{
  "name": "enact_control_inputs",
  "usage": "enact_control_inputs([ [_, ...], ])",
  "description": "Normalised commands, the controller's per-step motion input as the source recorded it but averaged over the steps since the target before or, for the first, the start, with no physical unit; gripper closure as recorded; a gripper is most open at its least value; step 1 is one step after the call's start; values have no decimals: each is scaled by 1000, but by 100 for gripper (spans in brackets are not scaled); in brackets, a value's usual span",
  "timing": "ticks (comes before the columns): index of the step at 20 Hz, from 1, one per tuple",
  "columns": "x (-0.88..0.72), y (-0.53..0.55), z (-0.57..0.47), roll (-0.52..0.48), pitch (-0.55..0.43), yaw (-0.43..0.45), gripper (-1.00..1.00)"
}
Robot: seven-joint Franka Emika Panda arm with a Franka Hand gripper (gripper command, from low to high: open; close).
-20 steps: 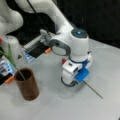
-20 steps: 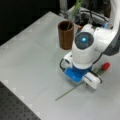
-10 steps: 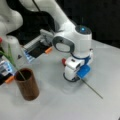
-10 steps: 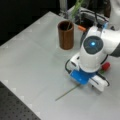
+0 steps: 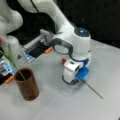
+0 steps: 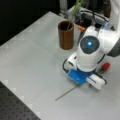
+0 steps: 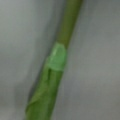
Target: Flower insertion into a vase
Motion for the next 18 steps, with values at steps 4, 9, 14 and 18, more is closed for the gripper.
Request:
enact_control_inputs([
  [4, -55, -131, -203, -33, -108, 125, 100],
  [9, -73, -168, -194, -38, -75, 88, 100],
  [14, -87, -163, -184, -42, -46, 79, 100],
  [18, -90, -146, -172, -49, -28, 75, 100],
])
